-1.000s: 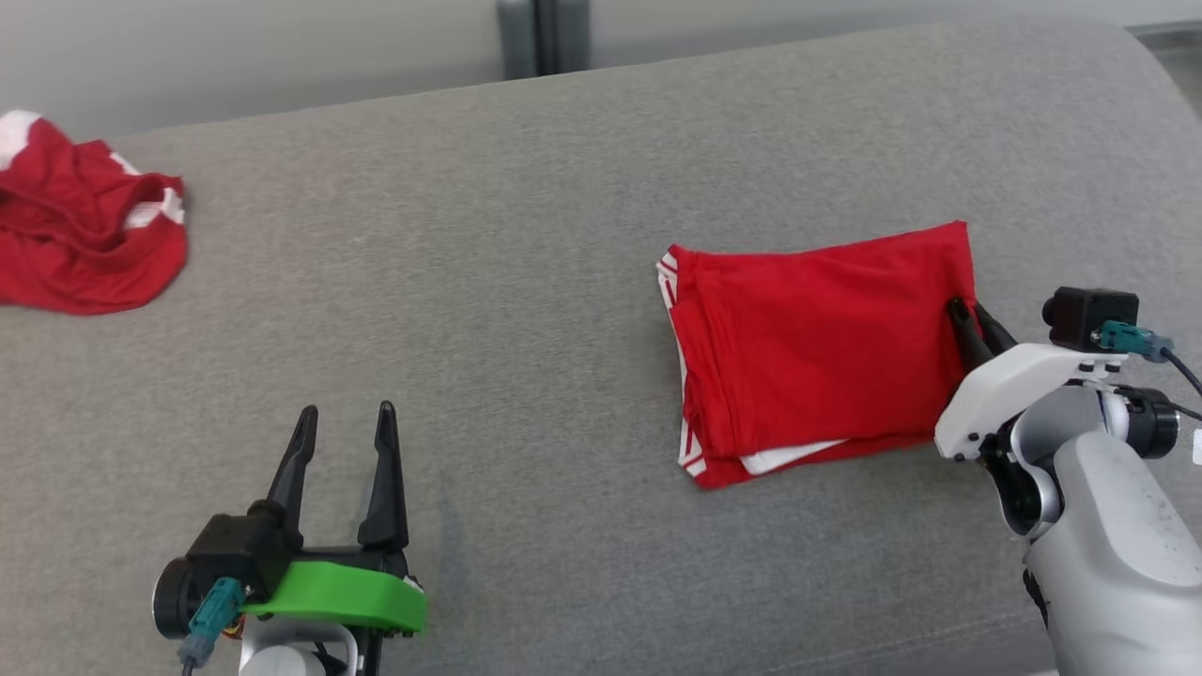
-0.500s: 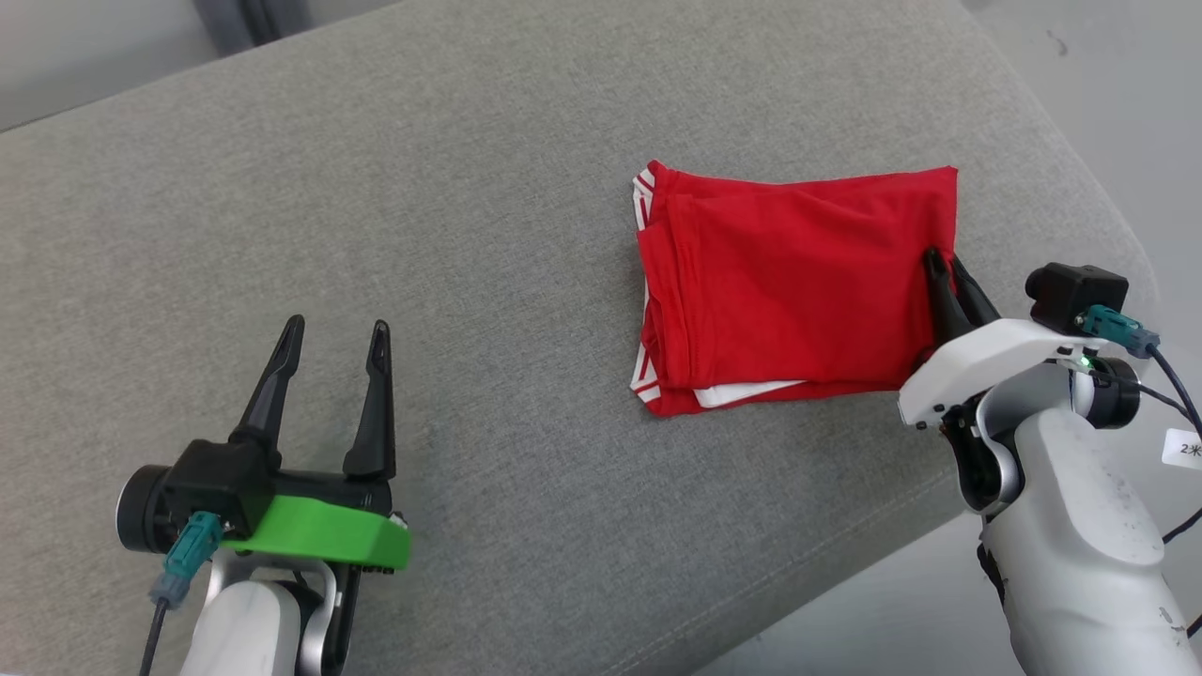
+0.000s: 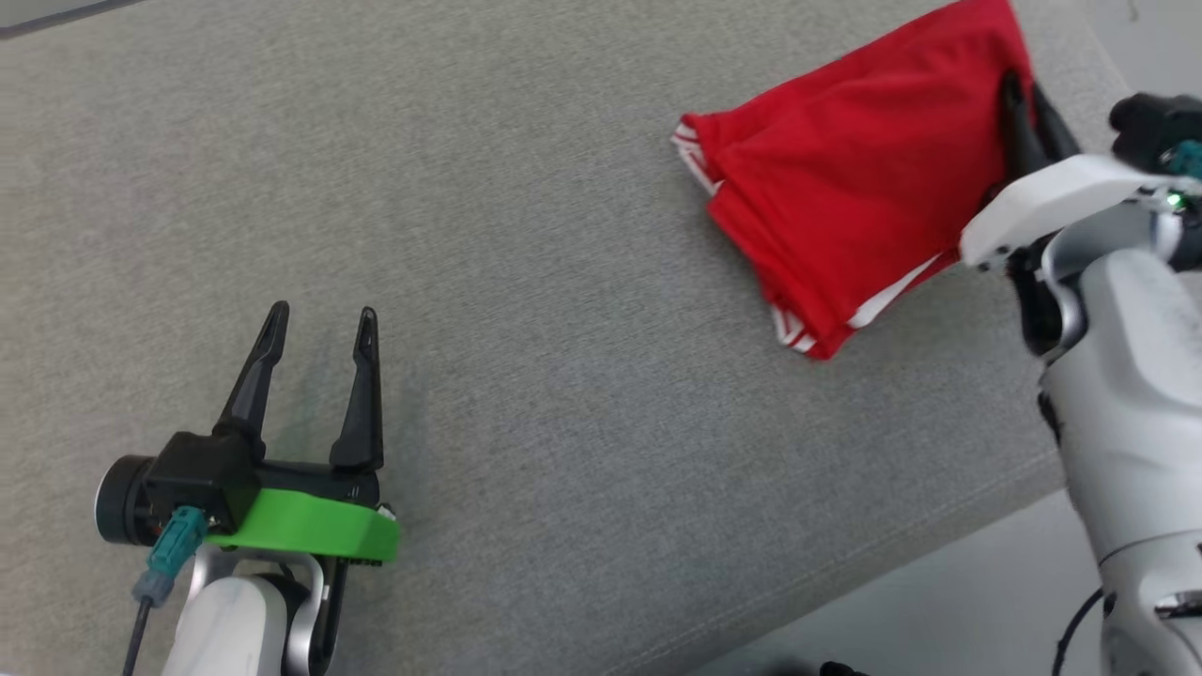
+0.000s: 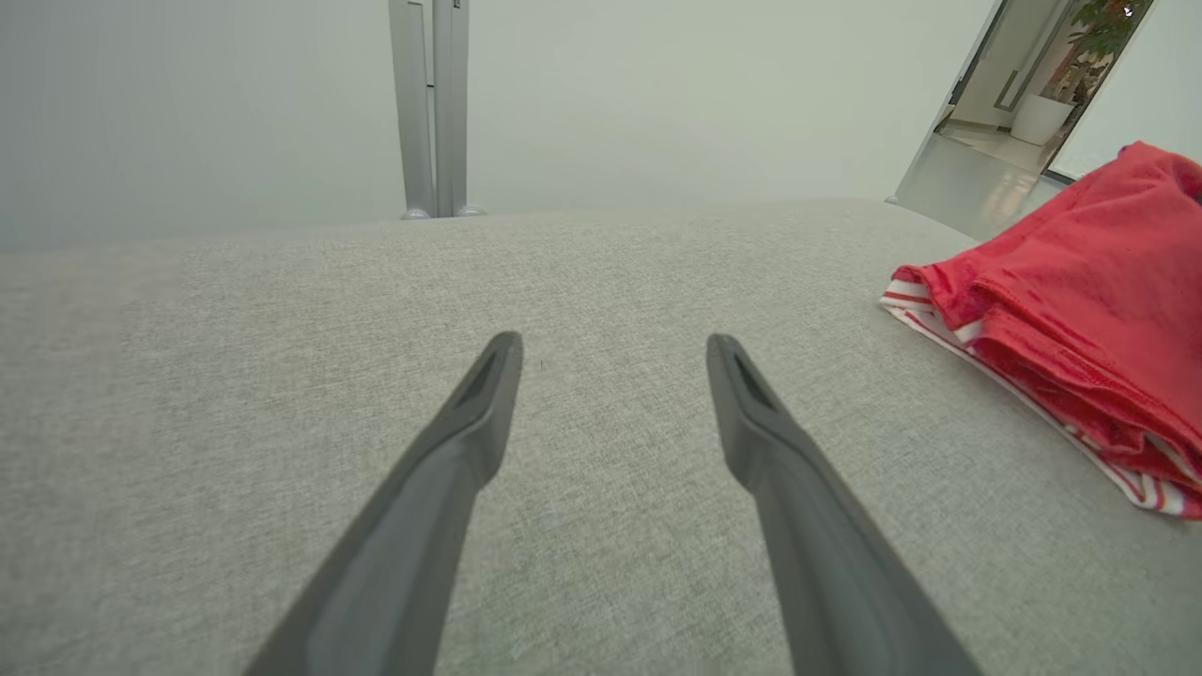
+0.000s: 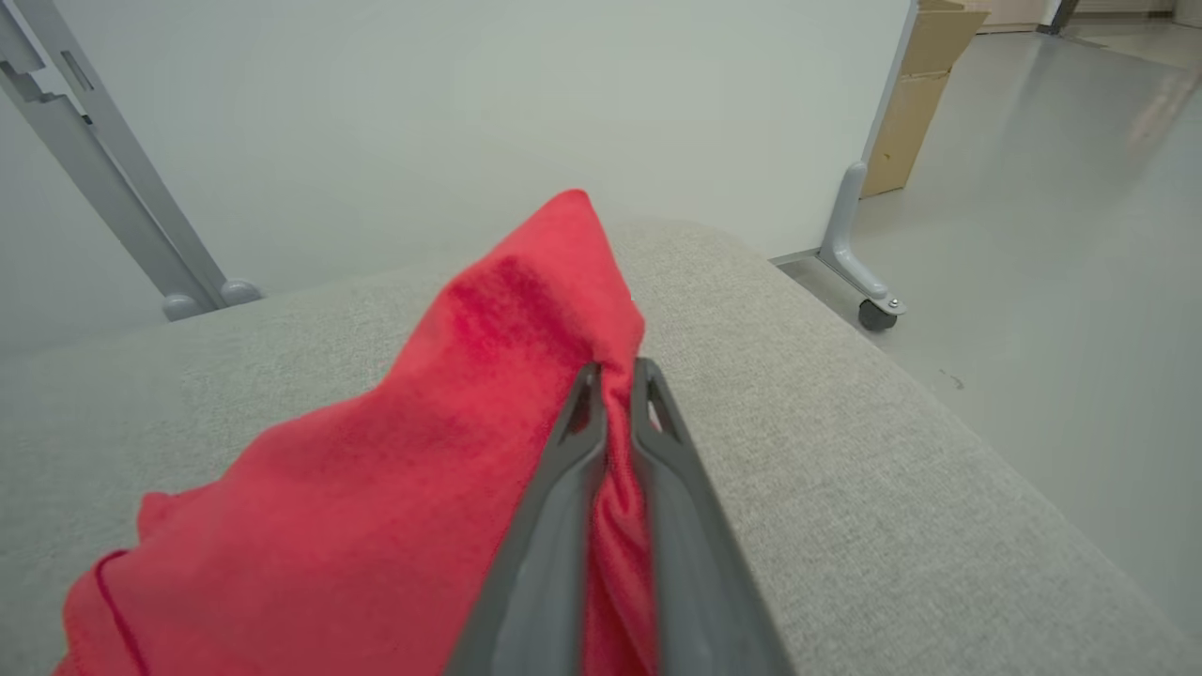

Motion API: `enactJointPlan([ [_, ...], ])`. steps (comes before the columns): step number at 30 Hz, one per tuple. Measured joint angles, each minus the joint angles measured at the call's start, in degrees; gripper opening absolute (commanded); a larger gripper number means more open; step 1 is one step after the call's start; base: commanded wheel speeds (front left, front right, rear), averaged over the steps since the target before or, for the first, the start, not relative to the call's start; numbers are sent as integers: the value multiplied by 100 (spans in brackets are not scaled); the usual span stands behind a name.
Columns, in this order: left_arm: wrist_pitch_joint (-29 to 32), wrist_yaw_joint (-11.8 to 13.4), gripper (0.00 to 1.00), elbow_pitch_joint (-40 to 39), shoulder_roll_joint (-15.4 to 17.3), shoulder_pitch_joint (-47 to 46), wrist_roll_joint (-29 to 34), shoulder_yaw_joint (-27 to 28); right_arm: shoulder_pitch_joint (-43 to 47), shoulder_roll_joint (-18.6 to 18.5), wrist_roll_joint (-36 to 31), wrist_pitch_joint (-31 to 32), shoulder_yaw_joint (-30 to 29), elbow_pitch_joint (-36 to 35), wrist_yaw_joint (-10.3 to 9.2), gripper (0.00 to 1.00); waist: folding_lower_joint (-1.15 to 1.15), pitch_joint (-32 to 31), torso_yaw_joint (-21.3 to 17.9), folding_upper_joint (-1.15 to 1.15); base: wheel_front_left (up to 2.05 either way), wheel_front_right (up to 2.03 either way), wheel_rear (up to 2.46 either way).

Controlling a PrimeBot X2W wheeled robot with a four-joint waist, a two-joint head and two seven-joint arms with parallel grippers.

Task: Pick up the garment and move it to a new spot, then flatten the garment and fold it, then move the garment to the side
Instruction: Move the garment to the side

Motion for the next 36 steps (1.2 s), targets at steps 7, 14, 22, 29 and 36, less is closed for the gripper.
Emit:
enactJointPlan([
  [7, 74, 41, 100, -213, 34, -4, 21, -67, -825, -808, -386, -183, -572, 697, -1, 0, 0, 129, 556, 0, 0, 0, 0],
  [14, 41, 41, 100, -224, 5, 7, 26, -202, -1117, -1415, -788, -297, -1288, 1260, -1, 0, 0, 326, 998, 0, 0, 0, 0],
  [22, -19, 59, 100, -129, -33, 2, 27, -302, -1196, -1621, -1528, -442, -2228, 1397, -1, 100, 0, 476, 1276, 0, 0, 0, 0],
  [29, -82, 86, 100, 15, -48, -16, 1, -312, -1114, -802, -1908, -464, -2141, 341, -1, 100, 0, 360, 1262, 0, 0, 0, 0],
  [36, -242, 90, 100, 346, -133, -16, -112, -266, -808, -437, -1673, -464, -1299, 41, -1, 100, 0, 5, 1209, 0, 0, 0, 0],
])
